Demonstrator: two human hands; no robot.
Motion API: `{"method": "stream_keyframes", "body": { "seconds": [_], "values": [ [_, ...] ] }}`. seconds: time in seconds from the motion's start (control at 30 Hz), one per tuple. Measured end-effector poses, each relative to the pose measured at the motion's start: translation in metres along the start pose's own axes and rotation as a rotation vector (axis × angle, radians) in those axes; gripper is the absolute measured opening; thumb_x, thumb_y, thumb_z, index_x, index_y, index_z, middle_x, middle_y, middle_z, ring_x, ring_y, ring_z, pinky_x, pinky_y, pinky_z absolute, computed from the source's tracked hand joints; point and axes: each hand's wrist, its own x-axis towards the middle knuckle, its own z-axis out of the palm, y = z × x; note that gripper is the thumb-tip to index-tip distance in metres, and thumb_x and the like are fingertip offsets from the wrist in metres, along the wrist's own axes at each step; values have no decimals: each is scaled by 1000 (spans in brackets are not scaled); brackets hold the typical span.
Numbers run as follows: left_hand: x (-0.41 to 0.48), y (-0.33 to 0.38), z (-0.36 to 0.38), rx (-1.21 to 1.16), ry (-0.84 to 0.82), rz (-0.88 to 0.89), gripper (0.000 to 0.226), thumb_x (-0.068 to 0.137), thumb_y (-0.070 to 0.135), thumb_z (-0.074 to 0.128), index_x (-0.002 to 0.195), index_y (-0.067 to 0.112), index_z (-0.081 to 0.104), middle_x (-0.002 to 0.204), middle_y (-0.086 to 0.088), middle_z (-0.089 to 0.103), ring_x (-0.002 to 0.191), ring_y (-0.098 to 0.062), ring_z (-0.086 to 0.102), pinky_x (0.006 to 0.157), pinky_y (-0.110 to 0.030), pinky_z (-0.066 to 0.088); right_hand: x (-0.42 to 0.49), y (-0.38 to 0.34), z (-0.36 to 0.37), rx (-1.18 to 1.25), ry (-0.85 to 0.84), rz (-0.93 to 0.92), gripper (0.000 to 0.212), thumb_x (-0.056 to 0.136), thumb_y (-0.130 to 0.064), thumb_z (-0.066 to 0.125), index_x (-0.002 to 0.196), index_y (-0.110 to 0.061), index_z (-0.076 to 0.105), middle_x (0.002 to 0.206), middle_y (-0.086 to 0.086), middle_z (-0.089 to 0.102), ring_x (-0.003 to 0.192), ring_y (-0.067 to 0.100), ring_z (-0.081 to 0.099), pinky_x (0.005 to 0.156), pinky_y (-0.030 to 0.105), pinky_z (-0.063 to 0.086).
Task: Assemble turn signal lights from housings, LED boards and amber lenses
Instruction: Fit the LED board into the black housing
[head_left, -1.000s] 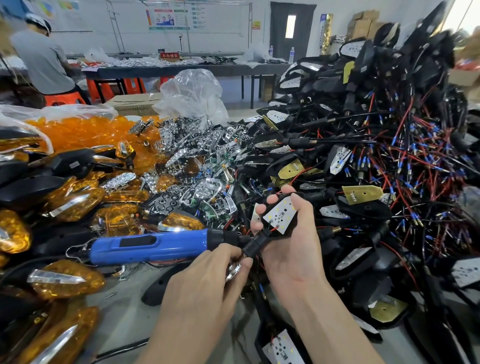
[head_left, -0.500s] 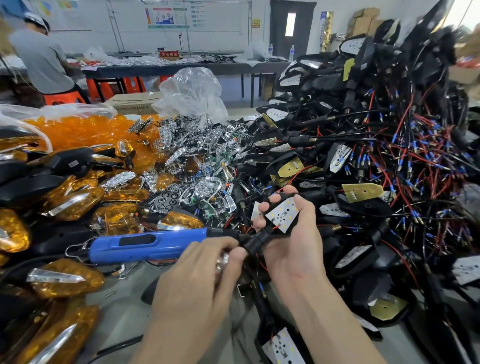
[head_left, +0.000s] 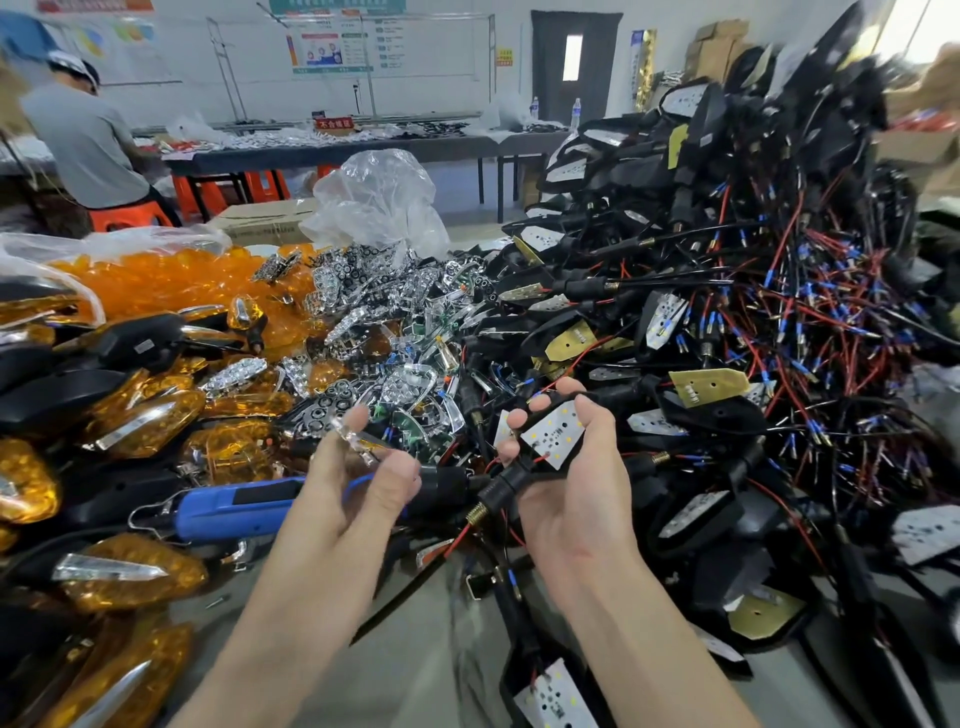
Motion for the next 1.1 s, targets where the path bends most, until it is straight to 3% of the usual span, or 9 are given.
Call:
{"method": "stream_keyframes", "body": {
  "seconds": [0.07, 0.17, 0.23, 0.33, 0.4, 0.5, 0.63, 0.83, 1.1],
  "values": [
    [0, 2, 2, -2, -29, 14, 58, 71, 70, 71, 124, 57, 48, 117, 10, 70, 111, -10, 68, 106, -41, 43, 0, 0, 1, 3, 8, -21, 22, 107, -17, 39, 99, -14, 60, 69, 2, 60, 59, 20, 59, 46, 28, 44],
    [0, 7, 8, -19, -40, 58, 53, 77, 47, 65, 125, 30, 50, 114, 11, 72, 103, -13, 71, 86, -25, 56, -1, 2, 1, -22, -9, -32, 22, 106, -16, 40, 99, -14, 60, 72, 2, 61, 62, 21, 61, 50, 29, 48],
    [-1, 12, 14, 40, -68, 78, 37, 77, 49, 62, 112, 40, 57, 111, 20, 71, 100, -7, 70, 80, -9, 50, -4, 3, 3, -70, -6, -52, 21, 105, -16, 41, 99, -15, 61, 73, 2, 61, 63, 20, 64, 53, 28, 52],
    [-1, 19, 23, 78, -94, 73, 21, 77, 46, 65, 98, 51, 64, 97, 28, 70, 91, 5, 68, 73, -1, 44, -7, 3, 4, -122, -11, -90, 21, 105, -14, 40, 99, -16, 60, 74, 1, 62, 66, 19, 65, 56, 26, 54],
    [1, 18, 28, 72, -90, 76, 26, 77, 40, 67, 102, 37, 64, 92, 26, 71, 87, 9, 66, 71, 0, 43, -9, 4, 3, -152, -18, -118, 21, 104, -13, 40, 97, -17, 60, 74, 1, 62, 68, 19, 65, 58, 26, 54],
    [5, 15, 33, 78, -97, 76, 33, 70, 39, 71, 101, 34, 60, 90, 30, 70, 85, 12, 65, 70, 0, 43, -11, 6, 4, -183, -43, -162, 24, 105, -12, 40, 93, -18, 61, 75, 2, 61, 70, 19, 64, 60, 26, 55],
    [6, 10, 35, 92, -114, 85, 47, 68, 42, 74, 111, 25, 63, 99, 17, 74, 91, 1, 69, 75, -7, 48, -14, 7, 4, -198, -93, -200, 27, 106, -11, 40, 92, -17, 62, 78, 4, 60, 70, 18, 63, 61, 27, 58],
    [11, 8, 40, 181, -60, 92, 46, 57, 56, 74, 99, 44, 59, 93, 25, 72, 87, 4, 68, 74, -7, 48, -16, 8, 2, -355, -154, -224, 15, 93, -24, 48, 94, -24, 63, 84, 0, 62, 78, 16, 63, 68, 27, 54],
    [15, 13, 48, 454, -18, 240, 31, 67, 67, 61, 95, 58, 50, 104, 34, 56, 90, 9, 60, 75, -6, 45, -14, 8, -3, -496, -138, -211, 16, 89, -32, 51, 97, -30, 65, 92, -3, 65, 93, 23, 59, 86, 44, 47]
  ]
}}
